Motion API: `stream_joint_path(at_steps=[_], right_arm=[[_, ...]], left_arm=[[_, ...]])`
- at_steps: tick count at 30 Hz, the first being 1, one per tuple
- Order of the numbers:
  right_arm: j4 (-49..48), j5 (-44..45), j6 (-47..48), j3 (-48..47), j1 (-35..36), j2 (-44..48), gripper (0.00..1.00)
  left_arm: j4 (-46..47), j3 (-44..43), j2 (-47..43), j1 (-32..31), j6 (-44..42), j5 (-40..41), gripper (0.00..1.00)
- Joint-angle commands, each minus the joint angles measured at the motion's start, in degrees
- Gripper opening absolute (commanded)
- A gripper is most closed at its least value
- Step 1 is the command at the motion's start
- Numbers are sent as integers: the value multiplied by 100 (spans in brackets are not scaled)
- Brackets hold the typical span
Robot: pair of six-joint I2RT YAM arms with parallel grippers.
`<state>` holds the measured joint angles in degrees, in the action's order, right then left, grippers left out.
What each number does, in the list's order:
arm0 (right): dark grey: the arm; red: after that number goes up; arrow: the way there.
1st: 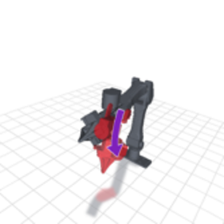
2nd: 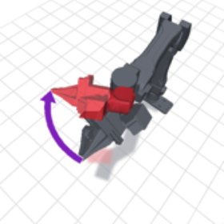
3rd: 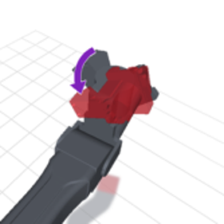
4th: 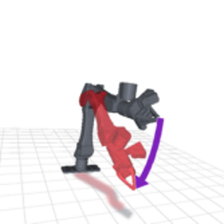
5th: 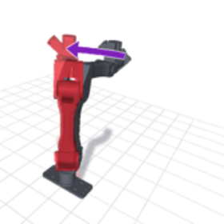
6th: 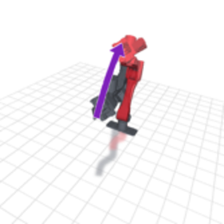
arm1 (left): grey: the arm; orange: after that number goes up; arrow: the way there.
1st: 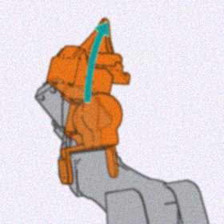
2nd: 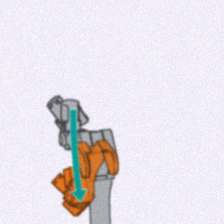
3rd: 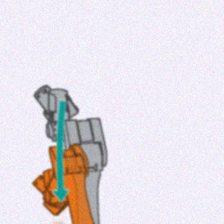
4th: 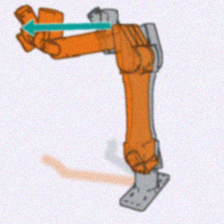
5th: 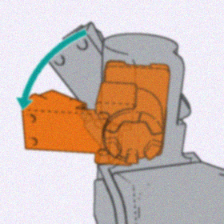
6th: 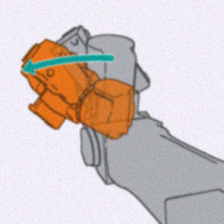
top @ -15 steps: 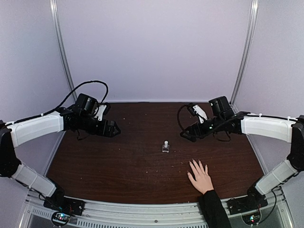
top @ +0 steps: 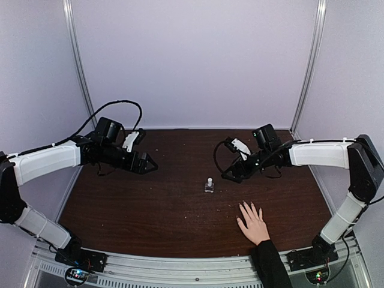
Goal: Paint the nails
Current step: Pick up the nail polish bottle from the center of the board.
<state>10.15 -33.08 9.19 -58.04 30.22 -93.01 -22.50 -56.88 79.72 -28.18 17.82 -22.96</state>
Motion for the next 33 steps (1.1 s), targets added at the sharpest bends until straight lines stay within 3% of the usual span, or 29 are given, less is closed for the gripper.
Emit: stream_joint_path(at_steps=[1,12,33], right_arm=[[423,-17,356,-499,278,-254,85],[321,-226,741,-662,688,-938,70],[423,98,1425,-1024,762,-1640,58]], left_arm=[[346,28,-177,-29,-89,-186,98],[758,219,-361,-29,-105,-605,98],[972,265,-478,-29,-81,-795,98]])
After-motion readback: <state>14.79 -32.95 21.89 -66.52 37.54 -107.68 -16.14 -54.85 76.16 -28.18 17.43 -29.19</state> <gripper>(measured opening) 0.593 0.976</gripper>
